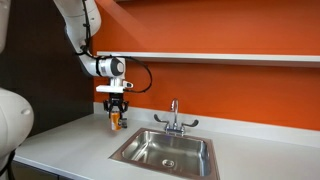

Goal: Put the can in the sink

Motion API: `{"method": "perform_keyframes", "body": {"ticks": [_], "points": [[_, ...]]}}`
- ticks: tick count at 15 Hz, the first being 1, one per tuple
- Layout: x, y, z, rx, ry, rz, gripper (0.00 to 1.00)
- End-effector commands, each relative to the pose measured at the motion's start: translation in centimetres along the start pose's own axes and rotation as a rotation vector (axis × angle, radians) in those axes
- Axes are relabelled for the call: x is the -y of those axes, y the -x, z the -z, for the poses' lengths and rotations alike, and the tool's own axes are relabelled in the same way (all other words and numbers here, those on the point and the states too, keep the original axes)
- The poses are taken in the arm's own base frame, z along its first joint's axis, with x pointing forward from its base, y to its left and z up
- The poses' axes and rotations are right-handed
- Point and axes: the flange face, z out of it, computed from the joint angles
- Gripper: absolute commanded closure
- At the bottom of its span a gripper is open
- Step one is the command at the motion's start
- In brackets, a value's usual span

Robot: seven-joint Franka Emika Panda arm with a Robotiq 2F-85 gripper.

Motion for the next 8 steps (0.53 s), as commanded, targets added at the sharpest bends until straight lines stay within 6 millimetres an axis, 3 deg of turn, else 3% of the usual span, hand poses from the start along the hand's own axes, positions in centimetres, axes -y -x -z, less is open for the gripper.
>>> {"method": "perform_keyframes", "body": {"ticks": [1,8], "points": [[-3.2,2.6,1.6,-0.028,0.003,-0.085,0.62],[-9.7,6.4,1.4,-0.040,-0.008,-0.231,0.62]]}}
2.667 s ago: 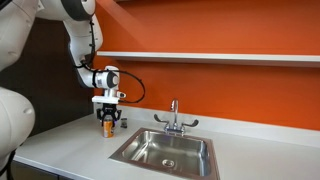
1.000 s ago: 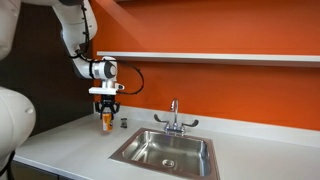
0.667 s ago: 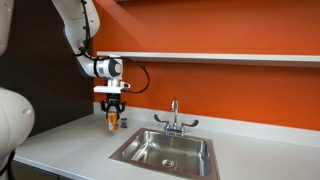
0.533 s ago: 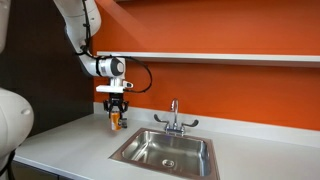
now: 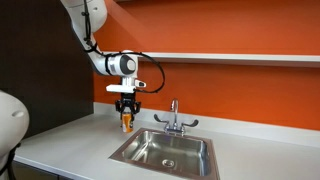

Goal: Put the can in the sink

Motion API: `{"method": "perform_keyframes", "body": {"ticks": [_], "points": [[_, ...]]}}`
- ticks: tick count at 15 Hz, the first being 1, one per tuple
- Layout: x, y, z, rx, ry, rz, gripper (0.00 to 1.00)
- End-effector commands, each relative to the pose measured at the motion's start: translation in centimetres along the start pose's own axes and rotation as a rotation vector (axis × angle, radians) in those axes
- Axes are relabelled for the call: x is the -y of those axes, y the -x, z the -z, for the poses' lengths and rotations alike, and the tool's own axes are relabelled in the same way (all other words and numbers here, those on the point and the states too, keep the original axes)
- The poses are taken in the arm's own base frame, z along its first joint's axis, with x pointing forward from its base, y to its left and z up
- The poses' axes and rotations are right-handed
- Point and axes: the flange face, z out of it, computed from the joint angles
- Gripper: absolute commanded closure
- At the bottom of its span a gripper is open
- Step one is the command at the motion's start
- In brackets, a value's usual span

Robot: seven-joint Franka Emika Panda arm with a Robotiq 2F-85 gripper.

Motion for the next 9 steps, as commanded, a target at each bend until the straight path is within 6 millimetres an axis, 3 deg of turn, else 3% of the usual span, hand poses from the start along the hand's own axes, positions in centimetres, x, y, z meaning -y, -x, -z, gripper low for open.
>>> {"method": "perform_keyframes", "body": {"ticks": [1,9], "points": [[-3.1,2.0,0.9,-0.033,-0.009,-0.091,0.62],[-8.6,2.8,-1.3,-0.051,-0.020,-0.210,0.62]]}}
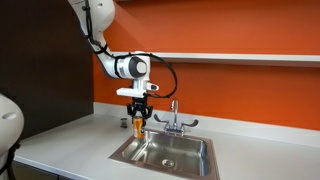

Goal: Put the can in the sink

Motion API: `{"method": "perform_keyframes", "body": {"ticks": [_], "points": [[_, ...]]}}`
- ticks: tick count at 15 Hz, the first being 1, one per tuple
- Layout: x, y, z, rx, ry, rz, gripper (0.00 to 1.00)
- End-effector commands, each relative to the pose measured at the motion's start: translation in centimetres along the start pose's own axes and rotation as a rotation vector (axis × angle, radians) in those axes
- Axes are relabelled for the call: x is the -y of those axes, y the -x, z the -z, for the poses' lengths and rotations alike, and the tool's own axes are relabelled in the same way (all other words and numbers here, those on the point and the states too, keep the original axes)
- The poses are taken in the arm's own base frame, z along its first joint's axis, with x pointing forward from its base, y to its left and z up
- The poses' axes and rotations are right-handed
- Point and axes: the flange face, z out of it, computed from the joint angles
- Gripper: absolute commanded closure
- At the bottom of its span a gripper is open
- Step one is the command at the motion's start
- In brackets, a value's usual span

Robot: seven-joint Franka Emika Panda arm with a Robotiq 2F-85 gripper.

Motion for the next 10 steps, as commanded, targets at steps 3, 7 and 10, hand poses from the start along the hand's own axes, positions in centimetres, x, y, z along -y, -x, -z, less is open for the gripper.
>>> {"method": "perform_keyframes", "body": {"ticks": [3,7,10], "points": [[-2.2,-0.1,-1.3,-0.020,-0.018,-0.077,0.62],[-2.6,-0.7,-3.6,-0.002,-0.028,-0.117,0.62],[-2.7,-1.1,-5.5,0.005,-0.032,-0.137,0.62]]}}
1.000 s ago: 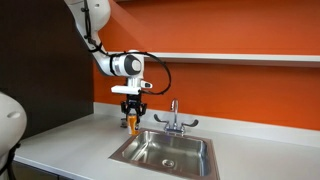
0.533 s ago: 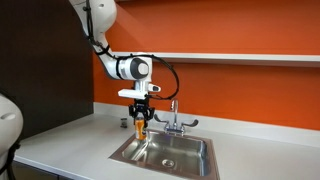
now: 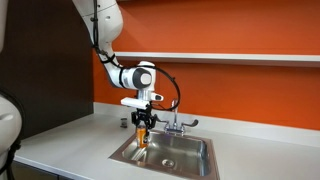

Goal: Put the can in the sink

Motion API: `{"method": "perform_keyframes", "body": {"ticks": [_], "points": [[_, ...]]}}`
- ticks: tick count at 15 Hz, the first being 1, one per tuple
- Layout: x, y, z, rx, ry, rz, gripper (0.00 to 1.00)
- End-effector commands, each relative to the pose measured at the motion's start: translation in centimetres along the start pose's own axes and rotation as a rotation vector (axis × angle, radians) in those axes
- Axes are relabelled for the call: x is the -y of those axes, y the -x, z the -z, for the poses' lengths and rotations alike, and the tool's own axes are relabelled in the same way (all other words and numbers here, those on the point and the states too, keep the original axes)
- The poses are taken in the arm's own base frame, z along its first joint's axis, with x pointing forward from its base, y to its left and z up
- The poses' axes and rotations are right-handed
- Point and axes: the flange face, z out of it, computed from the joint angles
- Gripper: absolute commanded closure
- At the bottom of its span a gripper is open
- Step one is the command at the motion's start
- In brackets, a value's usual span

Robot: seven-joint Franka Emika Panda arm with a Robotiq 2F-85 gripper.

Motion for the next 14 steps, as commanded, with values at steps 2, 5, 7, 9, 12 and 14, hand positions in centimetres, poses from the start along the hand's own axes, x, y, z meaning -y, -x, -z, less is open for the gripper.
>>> {"method": "perform_keyframes", "body": {"ticks": [2,5,7,9,12,14], "points": [[-0.5,-1.1,-1.9,-0.013,-0.003,-0.055,0.62],[-1.1,-1.7,-3.3,-0.021,0.009,-0.077,0.62],[-1.4,-2.1,-4.0,-0.023,0.014,-0.091,0.62],[-1.6,-2.6,-4.7,-0.025,0.017,-0.099,0.62],[-1.6,-3.4,-6.0,-0.015,0.017,-0.098,0.62],[-1.4,-3.7,-6.8,-0.006,0.019,-0.094,0.62]]}}
